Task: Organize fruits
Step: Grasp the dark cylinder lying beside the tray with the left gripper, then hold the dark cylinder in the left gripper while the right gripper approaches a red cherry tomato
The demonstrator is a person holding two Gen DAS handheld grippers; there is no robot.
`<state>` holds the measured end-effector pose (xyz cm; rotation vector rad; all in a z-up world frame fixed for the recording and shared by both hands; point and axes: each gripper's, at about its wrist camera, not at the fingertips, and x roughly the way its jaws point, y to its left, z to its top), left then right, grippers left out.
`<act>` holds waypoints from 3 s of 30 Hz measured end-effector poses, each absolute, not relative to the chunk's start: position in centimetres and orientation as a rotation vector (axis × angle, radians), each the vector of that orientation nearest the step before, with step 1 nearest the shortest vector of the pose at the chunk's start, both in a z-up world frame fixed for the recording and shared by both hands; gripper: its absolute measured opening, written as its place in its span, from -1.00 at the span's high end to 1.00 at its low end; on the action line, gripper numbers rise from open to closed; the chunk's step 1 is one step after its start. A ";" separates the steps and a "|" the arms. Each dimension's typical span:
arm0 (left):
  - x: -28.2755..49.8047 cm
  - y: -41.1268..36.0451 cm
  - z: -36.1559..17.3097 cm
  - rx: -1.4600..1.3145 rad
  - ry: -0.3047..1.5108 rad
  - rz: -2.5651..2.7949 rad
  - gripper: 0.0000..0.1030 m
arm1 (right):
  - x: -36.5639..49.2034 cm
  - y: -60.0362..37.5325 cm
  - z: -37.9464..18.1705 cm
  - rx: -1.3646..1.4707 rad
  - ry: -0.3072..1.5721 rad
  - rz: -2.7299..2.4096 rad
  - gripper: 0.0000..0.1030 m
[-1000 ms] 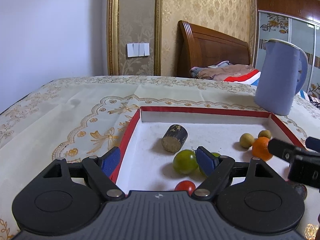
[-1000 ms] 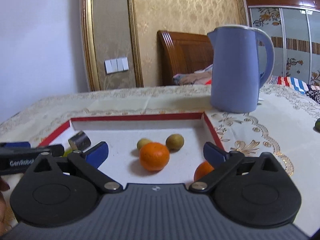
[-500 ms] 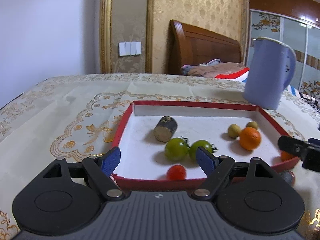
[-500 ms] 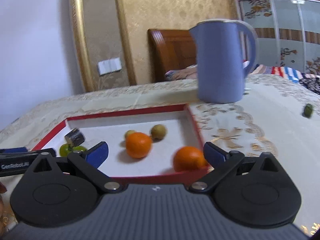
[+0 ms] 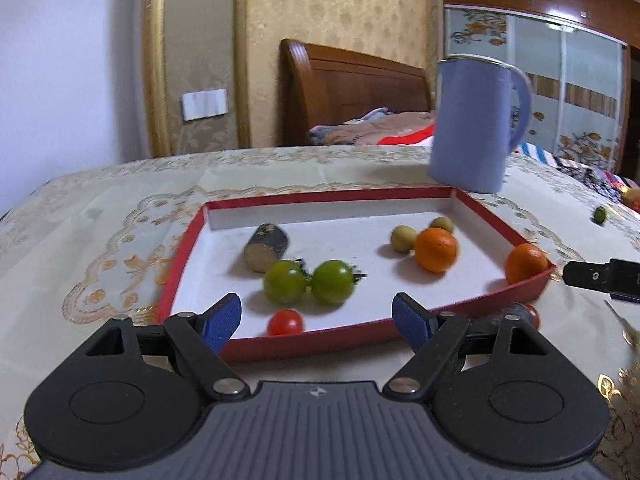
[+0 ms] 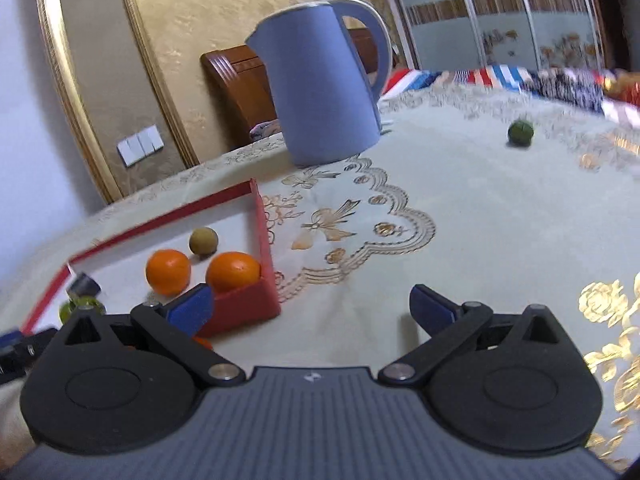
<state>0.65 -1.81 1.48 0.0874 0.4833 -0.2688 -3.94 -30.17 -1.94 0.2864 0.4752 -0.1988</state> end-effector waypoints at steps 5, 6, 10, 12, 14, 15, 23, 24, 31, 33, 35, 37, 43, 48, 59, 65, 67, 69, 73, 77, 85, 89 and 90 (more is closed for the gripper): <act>-0.5 -4.0 1.2 0.156 0.498 -0.382 -0.61 | -3.5 -30.7 -2.2 0.204 0.559 -0.253 -1.00; -0.8 -4.5 1.1 0.176 0.500 -0.399 -0.61 | -3.3 -31.1 -2.3 0.223 0.579 -0.249 -1.00; -1.3 -5.7 1.2 0.176 0.513 -0.449 -0.61 | -3.0 -31.3 -2.7 0.230 0.597 -0.246 -1.00; -1.3 -6.0 1.2 0.170 0.540 -0.497 -0.61 | -2.9 -31.2 -2.8 0.223 0.607 -0.247 -1.00; -1.6 -6.3 1.2 0.170 0.541 -0.531 -0.61 | -3.1 -31.4 -2.9 0.240 0.597 -0.241 -1.00; -1.8 -6.6 1.2 0.181 0.530 -0.534 -0.61 | -3.3 -31.6 -2.8 0.255 0.589 -0.235 -1.00; -0.8 -9.5 0.6 0.285 0.576 -0.619 -0.61 | -3.7 -32.2 -2.9 0.301 0.565 -0.218 -1.00; -0.6 -9.7 0.5 0.302 0.583 -0.637 -0.61 | -3.7 -32.3 -2.9 0.307 0.562 -0.216 -1.00; 0.8 -10.6 -0.4 0.311 0.629 -0.706 -0.60 | -3.8 -32.7 -2.9 0.334 0.548 -0.206 -1.00; 1.0 -10.9 -0.7 0.325 0.633 -0.710 -0.60 | -3.8 -32.8 -3.0 0.339 0.545 -0.204 -1.00; 0.9 -11.1 -0.8 0.334 0.627 -0.735 -0.60 | -3.8 -32.8 -3.0 0.343 0.542 -0.203 -1.00; 0.9 -11.4 -0.7 0.347 0.618 -0.751 -0.59 | -3.8 -32.9 -3.0 0.345 0.542 -0.202 -1.00; 1.4 -12.4 -1.1 0.377 0.627 -0.810 -0.55 | -3.8 -32.9 -3.0 0.348 0.540 -0.201 -1.00; 1.7 -11.8 -1.0 0.336 0.618 -0.792 0.16 | -3.8 -33.0 -3.0 0.346 0.540 -0.202 -1.00; 0.6 -10.3 -0.7 0.321 0.593 -0.712 0.23 | -3.8 -32.9 -3.0 0.342 0.542 -0.203 -1.00; 0.7 -6.8 -0.6 0.231 0.640 -0.618 0.23 | -3.7 -32.9 -3.0 0.339 0.544 -0.204 -1.00; 0.7 -5.8 -0.7 0.218 0.648 -0.579 0.23 | -3.7 -32.9 -3.0 0.338 0.545 -0.205 -1.00; 0.9 -4.7 -0.7 0.193 0.651 -0.523 0.23 | -3.7 -32.8 -3.0 0.328 0.550 -0.209 -1.00; 1.8 -2.4 -0.6 0.097 0.664 -0.410 0.21 | -3.5 -32.6 -3.0 0.314 0.557 -0.214 -1.00; 1.8 -0.4 -0.7 0.028 0.656 -0.332 0.21 | -3.3 -32.1 -3.0 0.283 0.574 -0.226 -1.00; 1.4 -0.3 -1.1 0.096 0.622 -0.224 0.21 | -2.6 -31.0 -2.9 0.200 0.617 -0.250 -1.00; 1.2 -0.5 -1.1 0.108 0.622 -0.223 0.22 | -3.5 -31.3 -2.5 0.242 0.553 -0.137 -1.00; 1.2 -0.6 -1.1 0.107 0.622 -0.223 0.21 | -3.8 -31.1 -2.3 0.233 0.536 -0.125 -1.00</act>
